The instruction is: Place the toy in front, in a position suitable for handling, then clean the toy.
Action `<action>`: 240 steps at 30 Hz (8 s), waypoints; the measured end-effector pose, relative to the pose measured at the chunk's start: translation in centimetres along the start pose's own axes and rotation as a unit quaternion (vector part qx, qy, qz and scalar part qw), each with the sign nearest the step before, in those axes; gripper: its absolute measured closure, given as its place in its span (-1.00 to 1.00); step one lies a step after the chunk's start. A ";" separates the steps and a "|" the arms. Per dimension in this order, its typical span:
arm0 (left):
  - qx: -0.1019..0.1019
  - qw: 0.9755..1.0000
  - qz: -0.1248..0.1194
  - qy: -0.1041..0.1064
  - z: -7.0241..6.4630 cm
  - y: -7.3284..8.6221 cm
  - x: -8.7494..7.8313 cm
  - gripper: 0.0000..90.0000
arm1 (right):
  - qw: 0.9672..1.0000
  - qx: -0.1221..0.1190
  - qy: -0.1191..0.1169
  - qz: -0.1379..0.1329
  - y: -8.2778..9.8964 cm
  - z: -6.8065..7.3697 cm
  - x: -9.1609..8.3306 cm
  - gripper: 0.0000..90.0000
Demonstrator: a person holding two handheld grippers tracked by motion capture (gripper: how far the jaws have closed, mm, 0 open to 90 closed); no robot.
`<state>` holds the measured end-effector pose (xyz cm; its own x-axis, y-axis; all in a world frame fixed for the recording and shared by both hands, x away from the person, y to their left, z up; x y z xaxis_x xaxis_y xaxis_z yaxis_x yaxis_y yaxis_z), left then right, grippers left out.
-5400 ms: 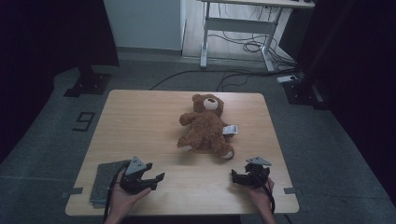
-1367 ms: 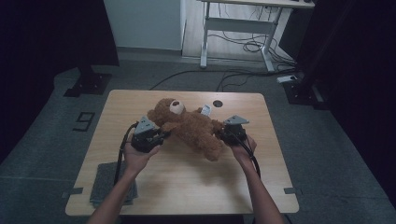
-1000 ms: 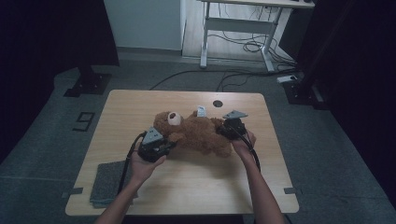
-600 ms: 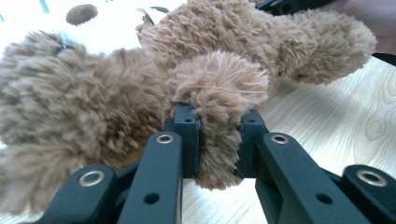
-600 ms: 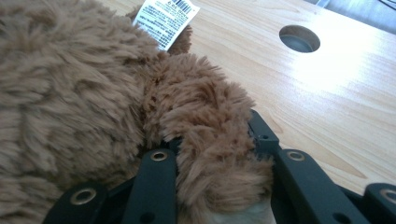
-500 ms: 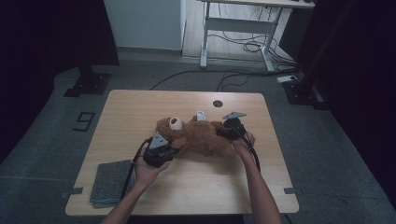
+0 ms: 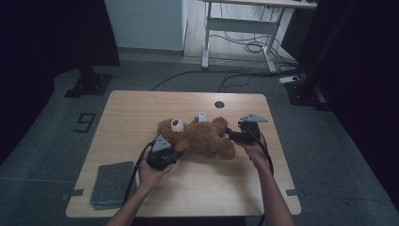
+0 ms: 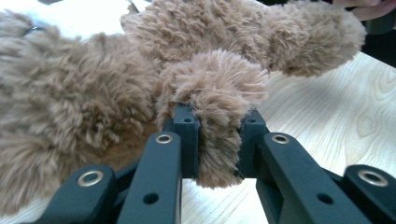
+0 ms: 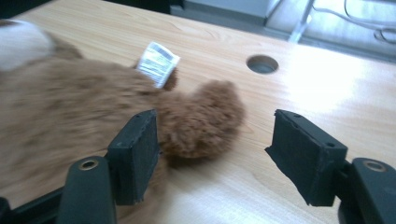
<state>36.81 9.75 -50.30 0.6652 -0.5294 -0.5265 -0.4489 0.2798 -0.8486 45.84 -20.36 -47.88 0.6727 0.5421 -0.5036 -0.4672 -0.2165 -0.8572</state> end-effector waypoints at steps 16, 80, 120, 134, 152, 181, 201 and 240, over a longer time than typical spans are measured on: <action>-0.015 1.000 0.001 -0.007 0.2 0.7 -0.4 0.59 | 0.997 -0.007 -0.066 0.031 5.5 5.2 0.1 -0.29; -0.066 0.964 0.136 -0.218 8.8 11.6 -8.3 -0.24 | 0.997 0.011 -0.071 -0.010 9.3 5.9 -0.9 0.18; -0.053 0.995 -0.046 -0.071 4.9 6.0 -10.9 0.70 | 0.997 0.015 -0.072 -0.010 9.5 5.8 -0.8 0.17; -0.002 0.997 -0.070 -0.031 0.9 -1.2 -5.9 0.70 | 0.997 0.020 -0.079 -0.013 9.7 5.7 -0.7 0.17; 0.023 1.000 -0.018 -0.010 -2.0 -2.4 3.2 0.71 | 0.994 0.025 -0.106 -0.013 9.8 5.0 -0.8 0.26; -0.043 0.993 -0.001 -0.111 7.1 2.4 -3.1 0.72 | 0.992 0.007 -0.122 -0.019 10.2 4.6 -1.0 0.26; 0.000 0.996 -0.080 -0.043 0.2 -3.8 -4.3 0.72 | 0.992 0.014 -0.125 -0.021 10.2 4.5 -0.9 0.26; 0.003 1.000 -0.005 -0.016 -2.6 -0.7 1.3 0.72 | 0.989 0.021 -0.147 -0.018 10.4 4.1 -1.4 0.27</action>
<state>36.44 6.72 -50.27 0.6881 -0.5064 -0.5197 -0.4389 0.2799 -0.8538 37.71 -20.04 -55.69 0.4966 0.7630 -0.4138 -0.4733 -0.1616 -0.8659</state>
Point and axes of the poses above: each handheld gripper's, and its own axes: x roughly forward along the jaws, y roughly out of its underside, z roughly to its left, the point moved 3 cm from there along x, roughly forward along the jaws, and after that the axes turned 8 degrees about -y, right-handed, at the moved point
